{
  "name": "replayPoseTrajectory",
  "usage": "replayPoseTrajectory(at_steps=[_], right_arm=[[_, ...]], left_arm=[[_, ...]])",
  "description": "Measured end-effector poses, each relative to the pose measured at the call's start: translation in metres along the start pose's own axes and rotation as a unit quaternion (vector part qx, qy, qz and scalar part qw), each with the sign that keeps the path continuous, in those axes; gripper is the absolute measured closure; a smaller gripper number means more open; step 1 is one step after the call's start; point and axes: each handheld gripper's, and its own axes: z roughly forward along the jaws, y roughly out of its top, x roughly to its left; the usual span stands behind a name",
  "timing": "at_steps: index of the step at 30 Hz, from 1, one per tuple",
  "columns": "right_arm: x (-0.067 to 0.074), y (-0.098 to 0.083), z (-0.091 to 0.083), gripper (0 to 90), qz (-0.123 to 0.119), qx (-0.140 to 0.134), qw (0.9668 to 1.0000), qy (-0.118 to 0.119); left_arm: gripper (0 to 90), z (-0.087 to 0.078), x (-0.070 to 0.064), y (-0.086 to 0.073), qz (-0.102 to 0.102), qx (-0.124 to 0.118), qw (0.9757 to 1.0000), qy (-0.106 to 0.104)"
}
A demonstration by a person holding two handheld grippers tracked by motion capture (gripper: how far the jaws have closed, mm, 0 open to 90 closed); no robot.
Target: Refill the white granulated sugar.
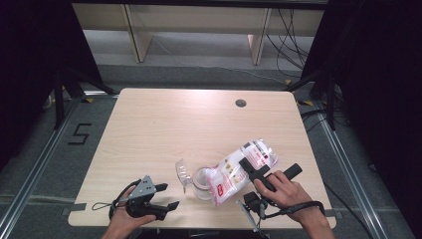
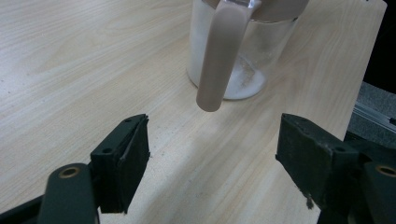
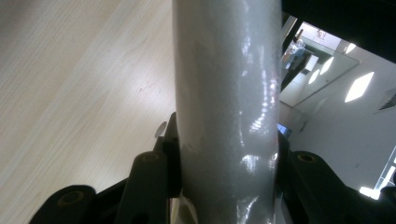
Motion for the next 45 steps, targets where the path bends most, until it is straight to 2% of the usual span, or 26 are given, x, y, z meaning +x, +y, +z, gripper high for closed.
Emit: replayPoseTrajectory(at_steps=[5, 6, 8, 9, 10, 12, 14, 17, 18, 19, 21, 22, 23, 24, 26, 29, 30, 31, 33, 35, 37, 38, 45], right_arm=[[-0.0005, 0.0002, 0.0001, 64.0, -0.001, 0.000, 1.0000, 0.000], [-0.0008, 0.0003, 0.0001, 64.0, 0.000, 0.001, 1.0000, -0.001], [-0.0006, 0.0004, 0.0002, 64.0, 0.000, 0.002, 1.0000, -0.001], [-0.0006, 0.0001, 0.0005, 64.0, 0.001, 0.000, 1.0000, 0.001], [-0.0005, 0.0000, 0.0006, 64.0, 0.002, 0.000, 1.0000, 0.001], [-0.0008, -0.0001, 0.0005, 64.0, 0.000, 0.001, 1.0000, 0.002], [-0.0009, -0.0002, 0.0005, 64.0, 0.000, 0.002, 1.0000, 0.004], [-0.0006, -0.0003, 0.0012, 64.0, 0.002, 0.001, 1.0000, 0.003], [-0.0006, -0.0003, 0.0014, 64.1, 0.003, 0.001, 1.0000, 0.005], [-0.0006, -0.0003, 0.0015, 64.1, 0.003, 0.001, 1.0000, 0.005], [-0.0008, -0.0003, 0.0017, 64.1, 0.002, 0.001, 1.0000, 0.005], [-0.0008, -0.0002, 0.0016, 64.1, 0.002, 0.001, 1.0000, 0.005], [-0.0008, -0.0002, 0.0015, 64.1, 0.001, 0.001, 1.0000, 0.004], [-0.0012, -0.0001, 0.0018, 64.1, 0.001, 0.001, 1.0000, 0.004], [-0.0011, -0.0001, 0.0019, 64.1, 0.002, 0.000, 1.0000, 0.003], [-0.0013, -0.0002, 0.0019, 64.1, 0.001, 0.000, 1.0000, 0.003], [-0.0013, -0.0002, 0.0019, 64.2, 0.002, 0.000, 1.0000, 0.003], [-0.0014, 0.0000, 0.0018, 64.2, 0.001, 0.000, 1.0000, 0.004], [-0.0012, -0.0002, 0.0017, 64.2, 0.001, 0.000, 1.0000, 0.004], [-0.0016, -0.0001, 0.0019, 64.2, 0.002, 0.001, 1.0000, 0.006], [-0.0018, 0.0000, 0.0019, 64.2, -0.001, 0.000, 1.0000, 0.004], [-0.0015, -0.0001, 0.0019, 64.2, 0.001, 0.000, 1.0000, 0.004], [-0.0015, 0.0001, 0.0021, 64.3, 0.000, 0.000, 1.0000, 0.003]], left_arm=[[24.9, 0.0011, -0.0002, -0.0005, -0.002, -0.008, 1.0000, -0.001], [24.9, 0.0001, -0.0001, 0.0001, -0.002, 0.000, 1.0000, 0.001], [24.9, 0.0001, 0.0000, 0.0000, -0.001, 0.000, 1.0000, 0.000], [24.9, 0.0010, -0.0001, -0.0006, -0.001, -0.007, 1.0000, 0.000], [24.9, -0.0001, 0.0001, 0.0001, -0.001, 0.001, 1.0000, 0.000], [24.9, 0.0000, -0.0001, 0.0001, -0.001, 0.001, 1.0000, 0.001], [24.9, 0.0011, -0.0002, -0.0006, -0.001, -0.008, 1.0000, -0.001], [24.9, -0.0001, -0.0001, 0.0001, -0.001, 0.001, 1.0000, 0.001], [24.9, 0.0008, -0.0001, -0.0005, -0.001, -0.008, 1.0000, -0.002], [24.9, 0.0011, -0.0014, -0.0010, -0.015, -0.007, 0.9999, -0.001], [24.9, 0.0000, -0.0014, -0.0004, -0.013, 0.000, 0.9999, 0.003], [24.9, 0.0009, -0.0002, -0.0005, -0.001, -0.007, 1.0000, 0.000], [24.9, 0.0010, 0.0001, -0.0005, -0.001, -0.008, 1.0000, -0.003], [24.9, 0.0005, -0.0013, -0.0007, -0.013, -0.004, 0.9999, 0.000], [24.9, 0.0005, -0.0013, -0.0007, -0.015, -0.004, 0.9999, 0.000], [24.9, 0.0003, 0.0002, -0.0001, 0.000, -0.004, 1.0000, -0.002], [24.9, 0.0011, -0.0012, -0.0010, -0.015, -0.007, 0.9999, -0.001], [24.9, 0.0014, -0.0010, -0.0010, -0.015, -0.008, 0.9999, -0.002], [24.9, 0.0011, -0.0010, -0.0009, -0.012, -0.006, 0.9999, -0.001], [24.9, 0.0003, 0.0003, -0.0002, -0.001, -0.002, 1.0000, -0.002], [24.9, 0.0011, 0.0000, -0.0006, -0.002, -0.007, 1.0000, -0.002], [24.9, 0.0004, 0.0001, -0.0002, -0.002, -0.001, 1.0000, -0.002], [24.9, 0.0006, 0.0000, -0.0004, -0.003, -0.002, 1.0000, -0.002]])
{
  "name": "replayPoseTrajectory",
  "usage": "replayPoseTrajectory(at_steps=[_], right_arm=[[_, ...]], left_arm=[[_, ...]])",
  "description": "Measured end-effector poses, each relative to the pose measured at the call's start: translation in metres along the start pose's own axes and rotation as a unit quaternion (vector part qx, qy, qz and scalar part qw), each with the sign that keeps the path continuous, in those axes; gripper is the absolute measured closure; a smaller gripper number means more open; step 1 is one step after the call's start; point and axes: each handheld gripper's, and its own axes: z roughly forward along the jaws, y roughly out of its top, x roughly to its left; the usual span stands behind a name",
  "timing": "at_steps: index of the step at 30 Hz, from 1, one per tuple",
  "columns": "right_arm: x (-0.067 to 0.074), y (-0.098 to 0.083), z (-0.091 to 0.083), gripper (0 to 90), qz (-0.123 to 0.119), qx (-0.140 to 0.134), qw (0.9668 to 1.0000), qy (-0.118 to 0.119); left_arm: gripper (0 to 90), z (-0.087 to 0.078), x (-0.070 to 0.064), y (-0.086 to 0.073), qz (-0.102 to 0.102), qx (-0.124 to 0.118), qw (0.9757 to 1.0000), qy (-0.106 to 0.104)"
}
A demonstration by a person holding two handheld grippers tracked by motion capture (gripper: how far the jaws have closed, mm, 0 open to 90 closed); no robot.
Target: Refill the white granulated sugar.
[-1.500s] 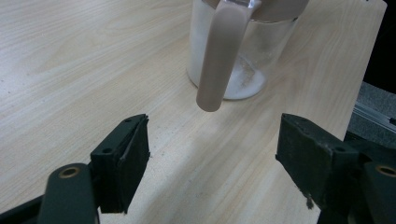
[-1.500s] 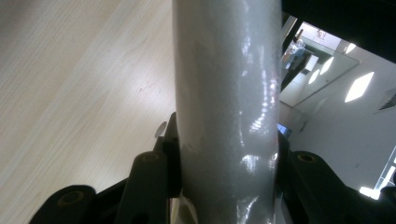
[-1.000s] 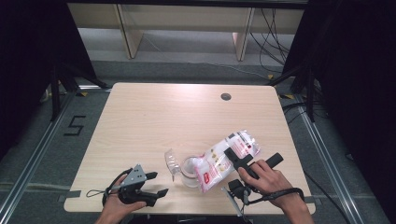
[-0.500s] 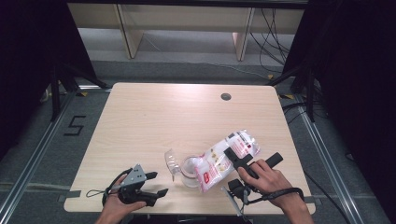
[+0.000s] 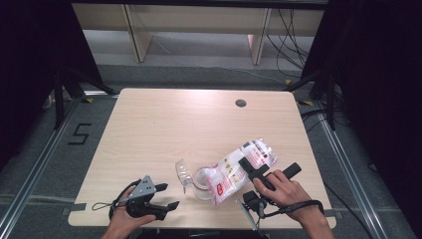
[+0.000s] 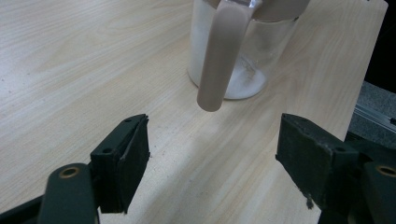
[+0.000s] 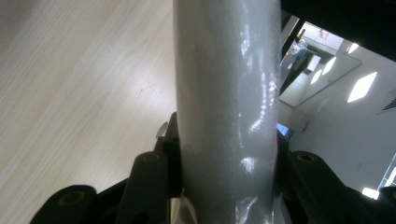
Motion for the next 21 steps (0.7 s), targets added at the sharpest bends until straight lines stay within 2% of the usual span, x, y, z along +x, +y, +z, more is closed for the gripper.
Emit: replayPoseTrajectory(at_steps=[10, 11, 12, 17, 21], right_arm=[[-0.0003, -0.0001, -0.0001, 64.4, 0.000, 0.000, 1.0000, 0.002], [-0.0004, -0.0001, -0.0001, 64.5, -0.001, 0.000, 1.0000, 0.002], [-0.0002, -0.0002, -0.0001, 64.4, 0.002, -0.001, 1.0000, 0.003], [-0.0006, -0.0002, 0.0000, 64.5, 0.001, -0.001, 1.0000, 0.002], [-0.0009, -0.0002, -0.0002, 64.6, -0.002, 0.000, 1.0000, 0.002]], left_arm=[[24.9, -0.0003, 0.0002, 0.0000, 0.001, 0.000, 1.0000, 0.001], [24.9, -0.0003, -0.0012, -0.0004, -0.011, 0.000, 0.9999, 0.002], [24.9, -0.0003, -0.0013, -0.0004, -0.012, 0.000, 0.9999, 0.002], [24.9, -0.0003, -0.0007, -0.0003, -0.006, 0.000, 1.0000, 0.002], [24.9, -0.0002, -0.0012, -0.0003, -0.010, 0.000, 0.9999, 0.003]])
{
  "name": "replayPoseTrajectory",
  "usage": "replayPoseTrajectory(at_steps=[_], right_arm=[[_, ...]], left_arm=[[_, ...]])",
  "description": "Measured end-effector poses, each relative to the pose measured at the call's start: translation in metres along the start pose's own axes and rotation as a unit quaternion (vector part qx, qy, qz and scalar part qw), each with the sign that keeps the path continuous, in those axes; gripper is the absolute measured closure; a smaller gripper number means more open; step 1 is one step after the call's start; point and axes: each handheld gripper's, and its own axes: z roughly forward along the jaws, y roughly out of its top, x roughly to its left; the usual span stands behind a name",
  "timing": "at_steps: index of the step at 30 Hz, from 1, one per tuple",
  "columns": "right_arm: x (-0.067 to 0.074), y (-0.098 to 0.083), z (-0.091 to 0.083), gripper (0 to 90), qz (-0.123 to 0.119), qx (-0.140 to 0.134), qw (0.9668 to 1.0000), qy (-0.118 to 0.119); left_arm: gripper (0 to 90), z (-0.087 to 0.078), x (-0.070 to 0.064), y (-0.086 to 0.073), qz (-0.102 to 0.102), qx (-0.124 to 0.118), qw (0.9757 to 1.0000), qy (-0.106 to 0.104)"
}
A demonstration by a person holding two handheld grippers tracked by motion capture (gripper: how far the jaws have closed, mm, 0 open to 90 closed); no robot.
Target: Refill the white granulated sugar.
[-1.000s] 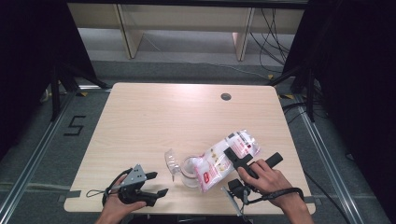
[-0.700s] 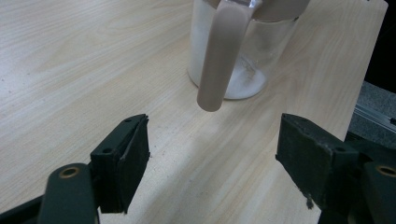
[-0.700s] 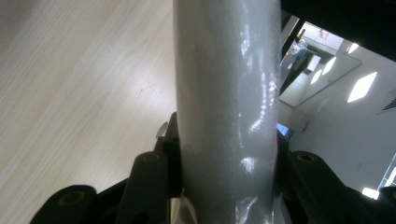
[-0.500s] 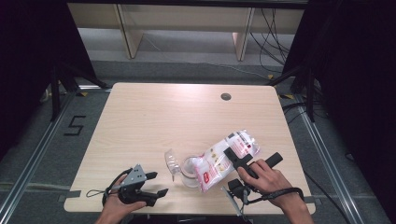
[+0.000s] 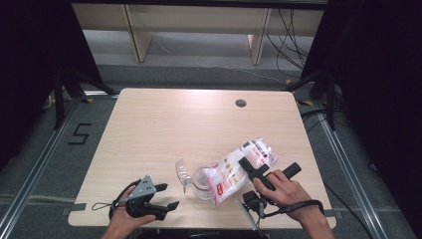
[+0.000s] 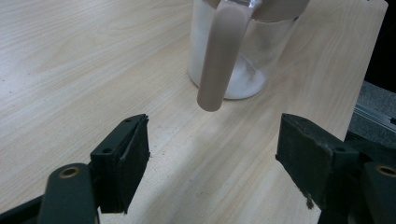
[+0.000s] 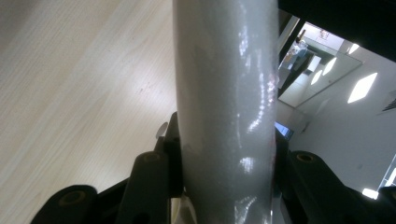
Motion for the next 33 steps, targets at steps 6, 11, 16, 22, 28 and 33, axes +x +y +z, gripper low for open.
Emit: replayPoseTrajectory(at_steps=[6, 11, 16, 22, 28, 33], right_arm=[[-0.0001, -0.0001, 0.0001, 64.6, 0.000, 0.000, 1.0000, 0.001], [0.0000, 0.0001, 0.0000, 64.6, 0.000, 0.001, 1.0000, 0.001], [-0.0002, 0.0002, -0.0001, 64.7, 0.000, 0.000, 1.0000, 0.001], [-0.0004, 0.0004, -0.0003, 64.8, -0.002, 0.001, 1.0000, 0.001], [-0.0005, 0.0005, -0.0003, 64.8, -0.003, 0.001, 1.0000, 0.001], [-0.0005, 0.0003, -0.0003, 64.8, -0.002, 0.000, 1.0000, 0.001]], left_arm=[[24.9, 0.0001, -0.0001, -0.0001, -0.002, -0.001, 1.0000, -0.001], [24.9, 0.0006, -0.0003, -0.0004, 0.000, -0.006, 1.0000, 0.001], [24.9, -0.0002, 0.0001, 0.0000, 0.001, -0.001, 1.0000, -0.001], [24.9, -0.0003, 0.0001, 0.0001, 0.001, -0.001, 1.0000, 0.000], [24.9, -0.0003, 0.0000, 0.0001, 0.000, -0.002, 1.0000, 0.000], [24.9, -0.0004, 0.0001, 0.0001, 0.001, -0.002, 1.0000, 0.000]])
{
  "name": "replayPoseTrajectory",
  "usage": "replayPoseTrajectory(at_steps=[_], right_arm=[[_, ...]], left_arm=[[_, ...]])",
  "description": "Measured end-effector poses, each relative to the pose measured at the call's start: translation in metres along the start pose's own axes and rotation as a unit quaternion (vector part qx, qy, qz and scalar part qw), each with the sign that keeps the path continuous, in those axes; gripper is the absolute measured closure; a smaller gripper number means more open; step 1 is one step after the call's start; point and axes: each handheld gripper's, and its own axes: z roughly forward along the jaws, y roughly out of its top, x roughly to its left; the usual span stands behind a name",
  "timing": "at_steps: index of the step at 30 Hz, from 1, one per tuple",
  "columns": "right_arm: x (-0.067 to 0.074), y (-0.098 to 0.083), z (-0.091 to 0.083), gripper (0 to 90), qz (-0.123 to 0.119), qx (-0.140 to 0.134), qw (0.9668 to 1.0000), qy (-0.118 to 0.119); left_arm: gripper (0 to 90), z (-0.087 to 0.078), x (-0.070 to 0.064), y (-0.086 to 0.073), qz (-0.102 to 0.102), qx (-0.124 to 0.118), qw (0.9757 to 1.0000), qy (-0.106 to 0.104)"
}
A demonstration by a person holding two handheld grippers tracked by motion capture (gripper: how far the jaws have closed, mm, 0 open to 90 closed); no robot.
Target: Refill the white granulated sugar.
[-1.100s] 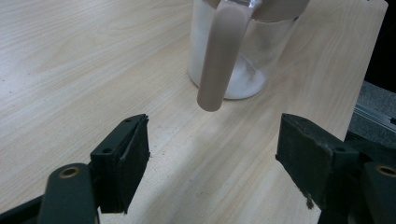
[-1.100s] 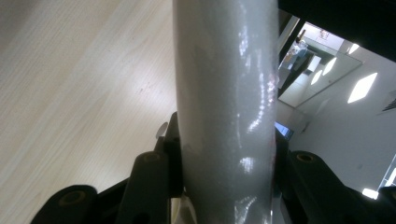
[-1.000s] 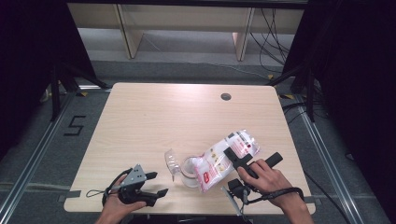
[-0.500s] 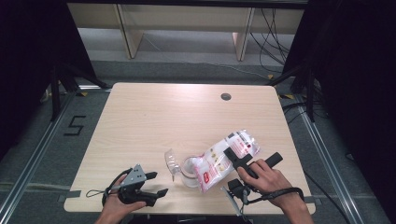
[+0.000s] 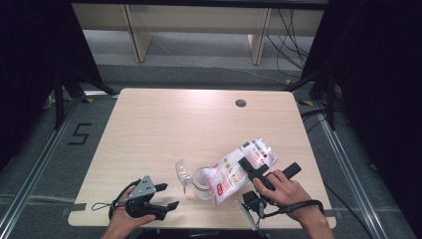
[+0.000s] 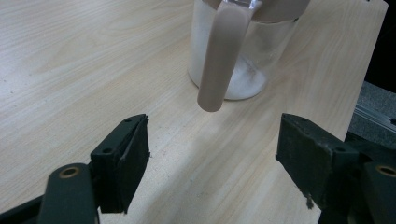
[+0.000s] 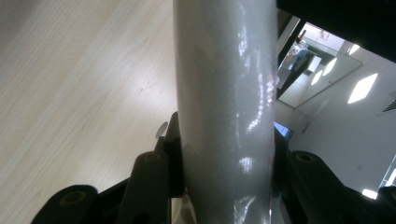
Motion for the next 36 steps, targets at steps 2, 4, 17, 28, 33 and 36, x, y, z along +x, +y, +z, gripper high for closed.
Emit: replayPoseTrajectory(at_steps=[2, 4, 17, 28, 33, 36], right_arm=[[-0.0002, 0.0000, -0.0002, 64.8, 0.002, 0.000, 1.0000, 0.002], [-0.0002, -0.0001, -0.0001, 64.9, 0.003, 0.000, 1.0000, 0.002], [0.0000, -0.0002, 0.0001, 65.0, 0.006, -0.001, 1.0000, 0.003], [0.0002, -0.0005, 0.0001, 65.1, 0.008, -0.002, 1.0000, 0.005], [0.0000, -0.0003, 0.0000, 65.2, 0.007, -0.002, 1.0000, 0.004], [-0.0004, -0.0004, 0.0003, 65.3, 0.005, -0.002, 1.0000, 0.005]], left_arm=[[24.9, 0.0001, 0.0001, -0.0001, 0.000, 0.000, 1.0000, 0.000], [24.9, 0.0013, 0.0001, -0.0006, -0.004, -0.006, 1.0000, -0.003], [24.9, 0.0003, 0.0000, -0.0003, -0.001, 0.001, 1.0000, 0.000], [24.9, 0.0006, -0.0001, -0.0004, -0.005, -0.002, 1.0000, -0.002], [24.9, 0.0014, 0.0001, -0.0007, -0.005, -0.007, 1.0000, -0.002], [24.9, 0.0016, -0.0001, -0.0007, -0.006, -0.008, 0.9999, -0.002]])
